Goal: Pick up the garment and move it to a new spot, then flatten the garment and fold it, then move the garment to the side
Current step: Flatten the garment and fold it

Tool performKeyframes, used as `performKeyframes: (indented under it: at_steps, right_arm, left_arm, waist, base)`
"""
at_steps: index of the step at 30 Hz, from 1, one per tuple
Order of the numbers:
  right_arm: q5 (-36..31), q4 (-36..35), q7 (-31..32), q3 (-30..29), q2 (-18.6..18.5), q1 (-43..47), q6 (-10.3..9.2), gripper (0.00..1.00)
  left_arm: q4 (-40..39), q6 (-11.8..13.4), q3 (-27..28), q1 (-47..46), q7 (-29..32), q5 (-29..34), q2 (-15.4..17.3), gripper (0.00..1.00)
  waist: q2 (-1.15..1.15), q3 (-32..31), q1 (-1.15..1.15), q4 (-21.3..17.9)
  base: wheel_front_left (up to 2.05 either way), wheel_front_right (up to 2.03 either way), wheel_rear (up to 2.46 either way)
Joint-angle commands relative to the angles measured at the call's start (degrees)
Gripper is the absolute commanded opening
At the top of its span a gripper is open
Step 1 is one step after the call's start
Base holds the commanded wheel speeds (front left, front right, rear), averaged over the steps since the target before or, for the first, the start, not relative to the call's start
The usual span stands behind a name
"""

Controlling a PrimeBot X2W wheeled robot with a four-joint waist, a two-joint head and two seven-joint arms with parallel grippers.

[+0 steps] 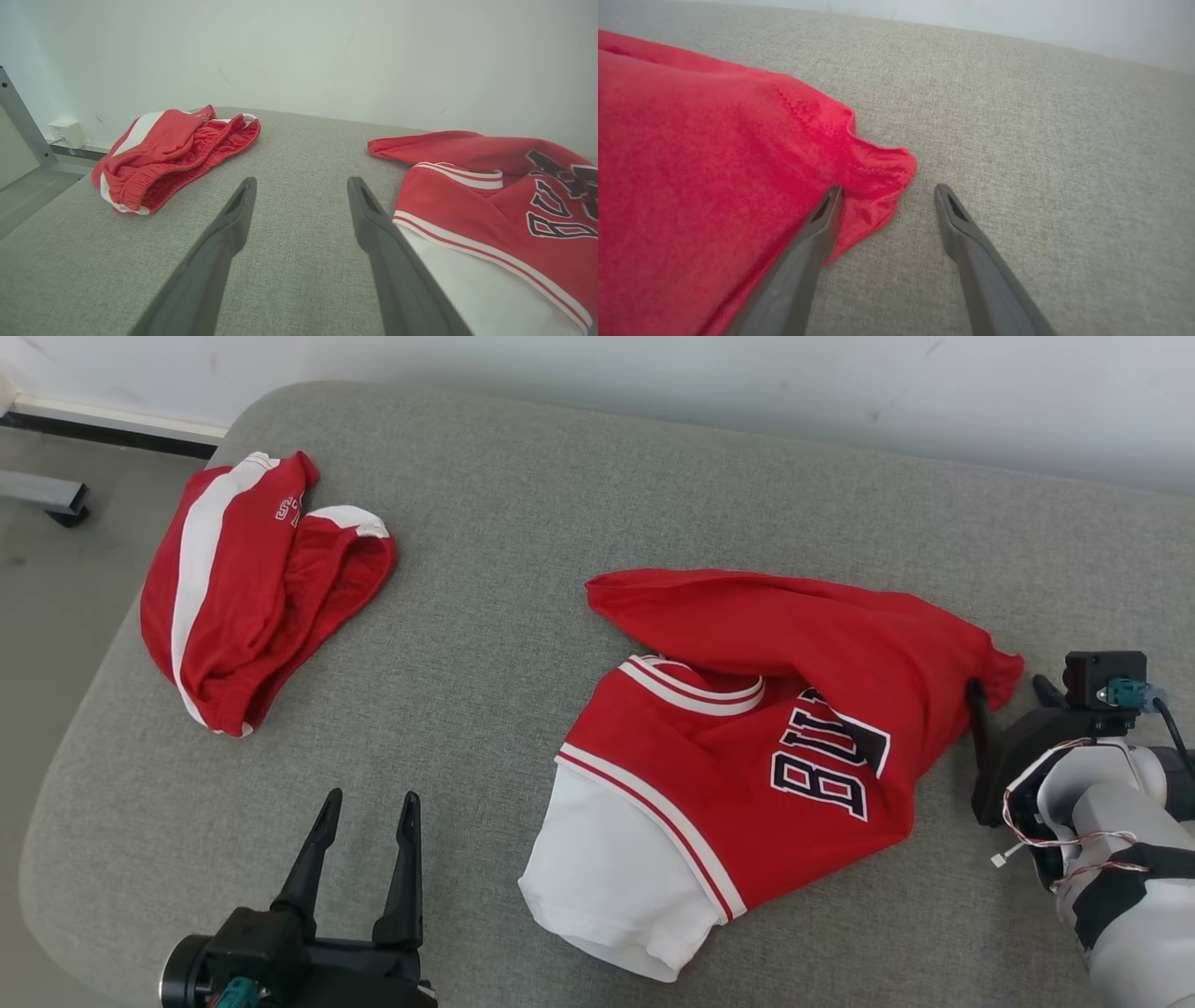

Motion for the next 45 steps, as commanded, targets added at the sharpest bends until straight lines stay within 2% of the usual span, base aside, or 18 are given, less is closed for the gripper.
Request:
performKeyframes:
  at_steps: [1,2,7,13,21,26,29,33,36,40,41,42,43,45]
  right_arm:
    - [0.76,0.76,-0.79,0.11,0.82,-0.05,-0.13,0.06]
    - [0.91,0.99,-1.32,0.2,0.78,-0.36,-0.13,0.0]
    - [2.67,1.42,-4.77,-0.04,0.81,-0.22,-0.13,0.0]
    - [6.02,-1.85,-7.61,0.45,2.06,3.14,-0.13,0.0]
    - [12.38,-12.31,-8.26,4.54,1.33,12.35,-0.13,0.0]
    - [16.78,-21.83,-5.91,4.87,-1.36,18.93,-0.13,0.0]
    - [18.61,-28.73,-3.89,3.13,-3.48,23.02,-0.13,0.0]
    - [20.03,-38.89,0.3,-2.3,-4.57,29.6,-0.13,0.0]
    - [19.9,-46.31,5.03,-7.49,-3.27,35.95,-0.13,0.0]
    - [17.52,-54.1,9.71,-13.95,0.5,43.33,-0.13,0.0]
    - [16.47,-55.74,10.3,-15.11,1.64,44.58,-0.13,0.25]
    - [15.56,-57.17,10.47,-16.29,2.96,45.55,-0.13,0.96]
    - [13.59,-58.31,10.83,-17.17,3.6,46.58,-0.13,1.0]
    - [10.33,-60.41,10.34,-18.72,5.07,47.75,-0.13,1.0]
  left_arm:
    - [0.16,0.09,-0.06,-0.46,-0.19,-0.82,-0.05,1.0]
    - [0.21,0.09,-0.11,-0.55,-0.19,-0.85,-0.05,1.0]
    - [0.73,0.13,0.44,0.39,-0.19,-0.85,-0.05,1.0]
    - [0.96,0.34,1.58,2.7,-0.19,-0.99,-0.05,1.0]
    - [0.84,0.47,2.85,6.07,-0.2,-0.51,-0.02,1.0]
    - [0.5,0.55,3.29,7.52,-0.19,-0.5,-0.03,1.0]
    - [0.46,0.55,3.46,7.99,-0.19,-0.39,-0.02,1.0]
    - [0.68,0.52,3.47,8.55,-0.19,-0.38,-0.02,1.0]
    - [0.7,0.47,3.5,8.59,-0.19,-0.46,-0.03,1.0]
    - [0.64,0.38,3.78,8.86,-0.19,-0.77,-0.04,1.0]
    - [0.64,0.36,3.9,8.95,-0.19,-0.82,-0.04,1.0]
    - [0.66,0.33,3.98,9.02,-0.19,-0.83,-0.04,1.0]
    - [0.73,0.32,3.9,9.01,-0.19,-0.8,-0.04,1.0]
    - [0.9,0.31,3.71,8.77,-0.19,-0.62,-0.03,1.0]
  waist:
    - [0.0,0.18,-0.01,0.14]
    - [0.0,0.22,-0.01,0.18]
    - [0.0,-0.91,-0.01,-0.52]
    - [0.0,-3.64,-0.01,-3.43]
    - [0.0,-8.0,-0.01,-8.88]
    - [0.0,-9.34,-0.01,-11.4]
    - [0.0,-9.92,-0.01,-12.36]
    - [0.0,-10.68,-0.01,-12.92]
    - [0.0,-10.95,-0.01,-12.82]
    - [0.0,-10.82,-0.01,-12.68]
    - [0.0,-10.81,-0.01,-12.78]
    - [0.0,-10.81,-0.01,-12.85]
    - [0.0,-10.8,-0.01,-12.86]
    - [0.0,-10.86,-0.01,-12.95]
  base:
    - [0.0,0.0,0.0]
    - [0.0,0.0,0.0]
    - [0.0,0.0,0.0]
    - [0.0,0.0,0.0]
    - [0.0,0.0,0.0]
    - [0.0,0.0,0.0]
    - [0.0,0.0,0.0]
    - [0.0,0.0,0.0]
    - [0.0,0.0,0.0]
    - [0.0,0.0,0.0]
    - [0.0,0.0,0.0]
    - [0.0,0.0,0.0]
    - [0.0,0.0,0.0]
    - [0.0,0.0,0.0]
